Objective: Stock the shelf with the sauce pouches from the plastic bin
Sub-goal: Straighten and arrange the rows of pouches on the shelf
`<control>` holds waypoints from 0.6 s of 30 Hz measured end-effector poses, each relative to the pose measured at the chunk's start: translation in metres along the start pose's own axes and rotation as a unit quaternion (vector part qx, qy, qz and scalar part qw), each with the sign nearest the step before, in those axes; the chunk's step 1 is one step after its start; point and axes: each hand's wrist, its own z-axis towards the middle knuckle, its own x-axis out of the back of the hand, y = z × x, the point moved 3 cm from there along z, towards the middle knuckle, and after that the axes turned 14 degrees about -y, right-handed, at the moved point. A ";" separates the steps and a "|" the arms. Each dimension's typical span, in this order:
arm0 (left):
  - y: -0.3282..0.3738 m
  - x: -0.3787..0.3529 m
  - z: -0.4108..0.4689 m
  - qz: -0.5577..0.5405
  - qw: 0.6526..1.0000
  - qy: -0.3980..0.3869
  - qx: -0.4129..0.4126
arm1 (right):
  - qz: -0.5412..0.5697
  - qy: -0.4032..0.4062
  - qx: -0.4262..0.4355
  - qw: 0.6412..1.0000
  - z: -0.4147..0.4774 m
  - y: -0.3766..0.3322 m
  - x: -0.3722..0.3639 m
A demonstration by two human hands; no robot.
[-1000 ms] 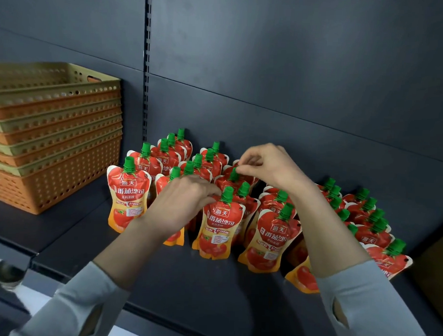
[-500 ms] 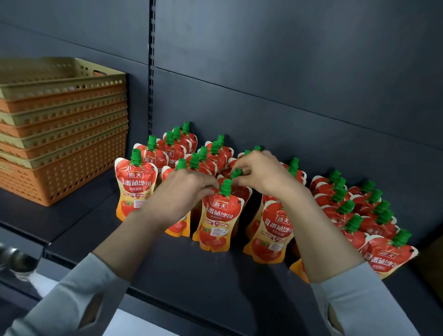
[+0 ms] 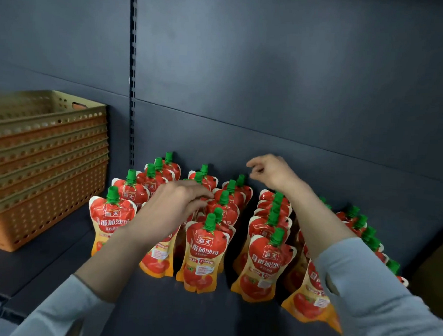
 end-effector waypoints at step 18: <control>-0.005 -0.008 0.015 0.045 0.998 -0.047 -0.021 | 0.005 -0.036 0.056 0.998 0.040 -0.019 -0.022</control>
